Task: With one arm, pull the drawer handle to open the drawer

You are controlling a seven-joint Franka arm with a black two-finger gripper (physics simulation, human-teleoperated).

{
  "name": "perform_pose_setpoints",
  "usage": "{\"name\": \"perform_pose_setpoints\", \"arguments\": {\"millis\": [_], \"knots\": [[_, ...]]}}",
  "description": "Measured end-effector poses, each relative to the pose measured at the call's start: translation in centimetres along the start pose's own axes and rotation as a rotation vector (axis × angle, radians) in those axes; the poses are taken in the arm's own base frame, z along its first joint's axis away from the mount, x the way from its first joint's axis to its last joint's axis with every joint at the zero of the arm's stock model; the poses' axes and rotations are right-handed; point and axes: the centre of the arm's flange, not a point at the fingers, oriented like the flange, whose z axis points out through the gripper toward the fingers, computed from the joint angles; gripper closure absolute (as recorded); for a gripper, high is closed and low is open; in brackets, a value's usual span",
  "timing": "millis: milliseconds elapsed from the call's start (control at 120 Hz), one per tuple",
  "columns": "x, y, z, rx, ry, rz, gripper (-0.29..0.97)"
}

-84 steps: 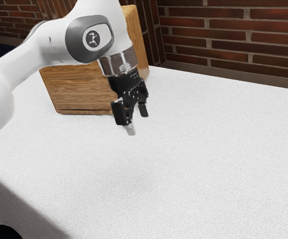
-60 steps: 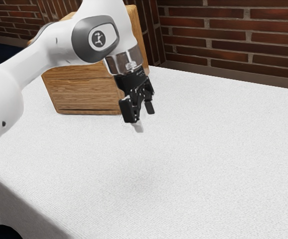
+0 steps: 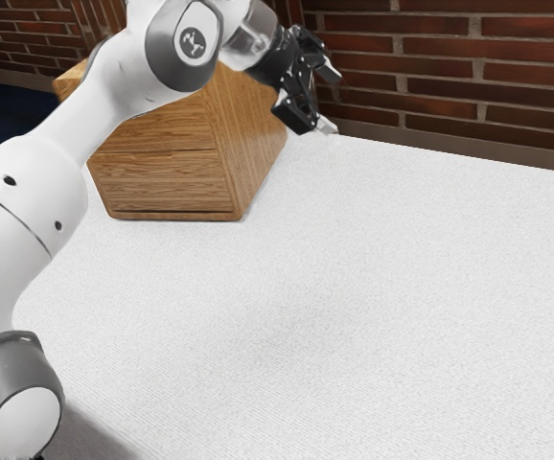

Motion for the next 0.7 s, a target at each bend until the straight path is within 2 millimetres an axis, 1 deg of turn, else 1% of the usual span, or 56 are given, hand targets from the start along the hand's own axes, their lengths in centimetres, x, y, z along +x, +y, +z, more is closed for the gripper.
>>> {"name": "perform_pose_setpoints", "arguments": {"millis": [67,100,167,192,242,275,308,342,367,400,450,533,575,658,700], "knots": [[1.6,1.8,0.2,-0.124,0.026,0.022,0.0],[2.1,2.5,-0.1,-0.184,0.033,0.033,0.0],[3.9,4.1,-1.7,-0.31,0.078,0.058,0.0],[5.1,4.6,-2.2,-0.348,0.094,0.064,0.0],[7.7,5.8,-4.5,-0.422,0.131,0.088,0.0],[8.7,6.3,-5.8,-0.459,0.154,0.122,0.0],[8.7,6.6,-7.4,-0.498,0.17,0.167,0.0],[7.8,6.8,-9.4,-0.536,0.165,0.212,0.0],[7.3,6.8,-10.4,-0.556,0.16,0.241,0.0],[7.3,6.9,-11.1,-0.576,0.163,0.264,0.0],[8.3,7.2,-11.2,-0.589,0.185,0.284,0.0],[12.4,7.7,-8.3,-0.569,0.256,0.302,0.0],[14.1,7.8,-7.5,-0.562,0.284,0.307,0.0],[15.2,7.9,-7.8,-0.56,0.312,0.321,0.0],[16.5,7.9,-8.2,-0.552,0.331,0.316,0.0]]}}
